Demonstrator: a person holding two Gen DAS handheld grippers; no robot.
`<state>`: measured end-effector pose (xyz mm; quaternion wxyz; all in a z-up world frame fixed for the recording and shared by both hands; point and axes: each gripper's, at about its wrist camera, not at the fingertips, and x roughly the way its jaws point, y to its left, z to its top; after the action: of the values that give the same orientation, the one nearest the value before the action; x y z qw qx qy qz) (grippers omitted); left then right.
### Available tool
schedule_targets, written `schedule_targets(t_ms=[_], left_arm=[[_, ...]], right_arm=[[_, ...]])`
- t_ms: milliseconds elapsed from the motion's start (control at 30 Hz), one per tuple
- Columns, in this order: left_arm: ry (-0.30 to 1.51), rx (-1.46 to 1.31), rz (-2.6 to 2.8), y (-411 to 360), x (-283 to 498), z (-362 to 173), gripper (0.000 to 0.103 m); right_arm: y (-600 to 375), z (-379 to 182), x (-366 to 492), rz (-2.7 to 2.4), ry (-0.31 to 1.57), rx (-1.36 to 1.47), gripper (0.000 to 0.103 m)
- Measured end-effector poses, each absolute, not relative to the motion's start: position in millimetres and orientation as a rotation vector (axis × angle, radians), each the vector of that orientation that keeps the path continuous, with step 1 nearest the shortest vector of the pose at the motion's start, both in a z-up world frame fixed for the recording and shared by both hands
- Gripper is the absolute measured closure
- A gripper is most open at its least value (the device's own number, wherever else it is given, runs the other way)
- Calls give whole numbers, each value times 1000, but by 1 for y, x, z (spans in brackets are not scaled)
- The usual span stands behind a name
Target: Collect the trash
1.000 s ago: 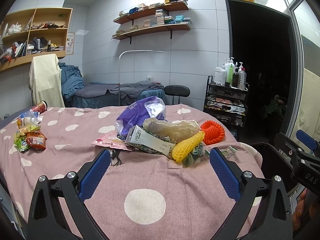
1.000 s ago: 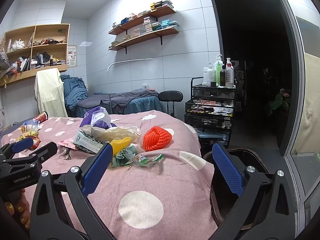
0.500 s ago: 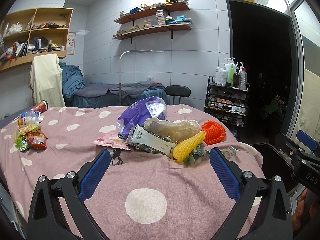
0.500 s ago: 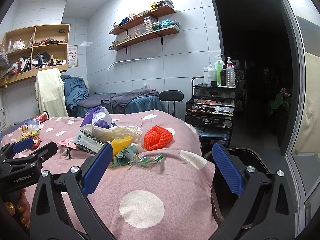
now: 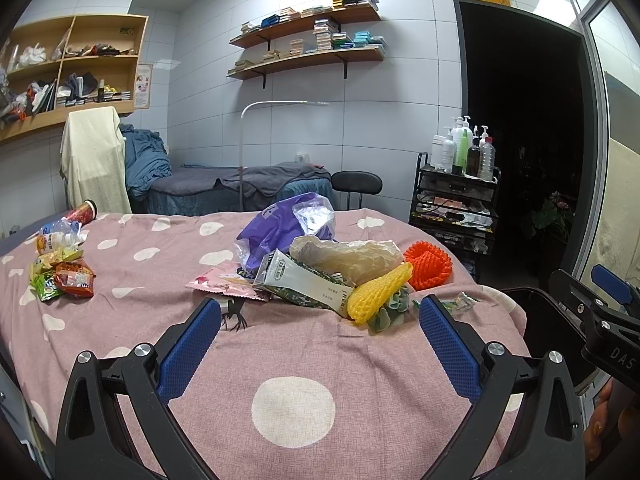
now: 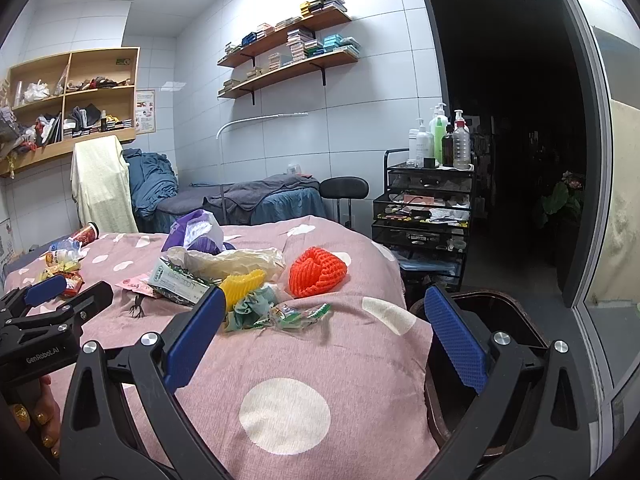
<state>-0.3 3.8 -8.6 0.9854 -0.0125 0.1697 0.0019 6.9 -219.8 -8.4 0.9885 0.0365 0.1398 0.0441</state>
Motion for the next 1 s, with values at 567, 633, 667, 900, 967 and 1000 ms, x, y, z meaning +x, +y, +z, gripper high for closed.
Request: schedule_targets(t_ms=[567, 633, 667, 900, 967, 1000], left_arm=[[389, -38, 34, 15, 6, -14, 5], [390, -37, 38, 15, 7, -15, 5], [392, -37, 38, 15, 7, -15, 5], [434, -33, 13, 16, 16, -22, 5], [464, -26, 17, 18, 21, -25, 5], [477, -27, 16, 20, 24, -27, 5]], right_arm=[[-219, -10, 13, 104, 329, 76, 5], [-218, -11, 14, 105, 336, 69, 5], [-217, -11, 16, 105, 341, 65, 5], [-209, -16, 32, 135, 425, 27, 5], [-205, -20, 42, 155, 470, 18, 5], [-203, -22, 48, 164, 494, 14, 5]])
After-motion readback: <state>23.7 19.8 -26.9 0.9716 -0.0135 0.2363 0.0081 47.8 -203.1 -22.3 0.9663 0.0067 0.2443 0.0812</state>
